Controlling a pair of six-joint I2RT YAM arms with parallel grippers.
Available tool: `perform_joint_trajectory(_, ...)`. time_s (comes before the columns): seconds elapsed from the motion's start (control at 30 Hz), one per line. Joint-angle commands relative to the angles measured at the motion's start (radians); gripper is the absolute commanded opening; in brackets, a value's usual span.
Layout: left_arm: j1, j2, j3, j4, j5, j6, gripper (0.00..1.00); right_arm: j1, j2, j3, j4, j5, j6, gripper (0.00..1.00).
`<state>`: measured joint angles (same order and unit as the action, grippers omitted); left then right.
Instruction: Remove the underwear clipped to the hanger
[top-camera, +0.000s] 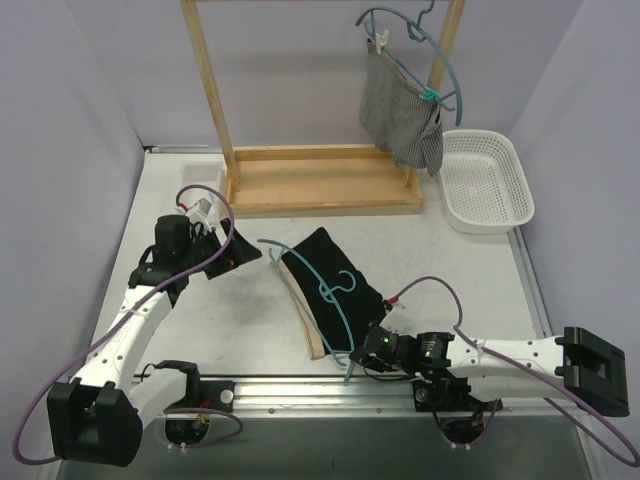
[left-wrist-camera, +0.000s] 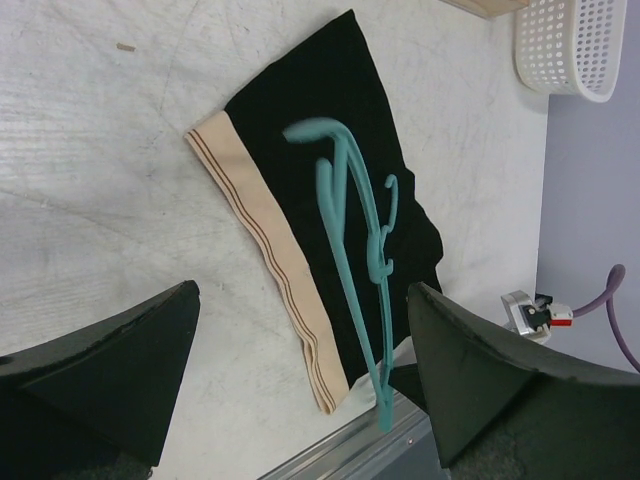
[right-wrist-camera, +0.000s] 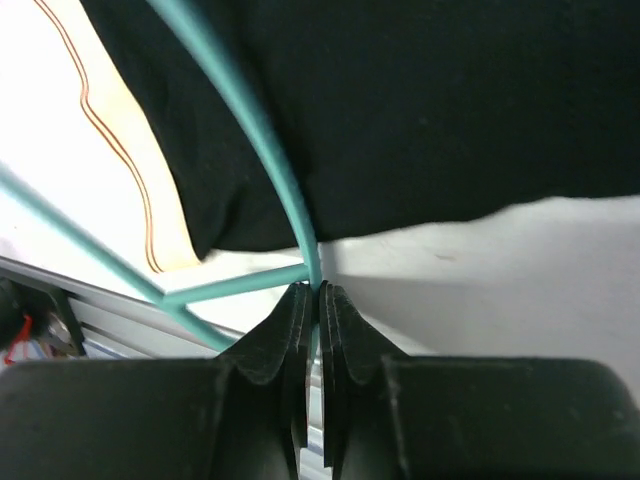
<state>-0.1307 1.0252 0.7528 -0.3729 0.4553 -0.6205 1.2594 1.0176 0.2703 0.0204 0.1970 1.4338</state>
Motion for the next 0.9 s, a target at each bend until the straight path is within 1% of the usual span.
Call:
perform_joint_trajectory(0.0, -0.001, -0.011, -0.004, 0.025, 0.023, 0.005, 0.94, 0.009, -0.053, 0.045, -0.148, 0.039, -0.038, 0.0)
perform_joint_trajectory(0.07, 0.0, -0.013, -0.001, 0.023, 0.022, 0.005, 0.94, 0.009, -0.068, 0.096, -0.19, 0.082, -0.104, 0.0)
perform_joint_trajectory(0.1, 0.0, -0.013, 0.003, 0.014, 0.02, 0.007, 0.94, 0.009, -0.067, 0.165, -0.215, 0.103, -0.128, 0.0)
perform_joint_trajectory(0.13, 0.0, -0.014, 0.014, 0.008, 0.017, 0.011, 0.94, 0.008, -0.05, 0.202, -0.276, 0.157, -0.169, 0.0)
perform_joint_trajectory(0.2, 0.002, -0.02, 0.025, -0.009, 0.01, 0.015, 0.94, 0.008, -0.019, 0.28, -0.338, 0.205, -0.212, 0.0)
perform_joint_trajectory(0.23, 0.0, -0.023, 0.036, -0.011, 0.008, 0.016, 0.94, 0.008, 0.019, 0.349, -0.391, 0.231, -0.229, 0.0)
perform_joint_trajectory(0.3, 0.002, -0.031, 0.048, -0.024, 0.002, 0.018, 0.94, 0.006, 0.067, 0.424, -0.453, 0.306, -0.274, 0.0)
perform_joint_trajectory(0.33, 0.002, -0.031, 0.055, -0.03, 0.002, 0.021, 0.94, 0.008, 0.122, 0.49, -0.521, 0.332, -0.279, 0.0)
perform_joint_trajectory(0.4, 0.0, -0.034, 0.072, -0.031, -0.006, 0.021, 0.94, 0.008, 0.173, 0.539, -0.595, 0.399, -0.3, 0.0)
perform_joint_trajectory(0.43, 0.0, -0.033, 0.083, -0.04, -0.013, 0.03, 0.94, 0.009, 0.218, 0.562, -0.609, 0.416, -0.308, 0.0)
perform_joint_trajectory(0.57, -0.004, -0.054, 0.14, -0.069, -0.046, 0.05, 0.94, 0.009, 0.283, 0.639, -0.651, 0.473, -0.331, 0.0)
perform_joint_trajectory(0.73, -0.024, -0.044, 0.131, -0.032, -0.05, 0.045, 0.94, 0.006, 0.262, 0.67, -0.649, 0.502, -0.343, 0.0)
perform_joint_trajectory(0.87, -0.087, -0.03, 0.085, 0.008, -0.078, 0.021, 0.94, 0.001, 0.222, 0.685, -0.637, 0.506, -0.337, 0.0)
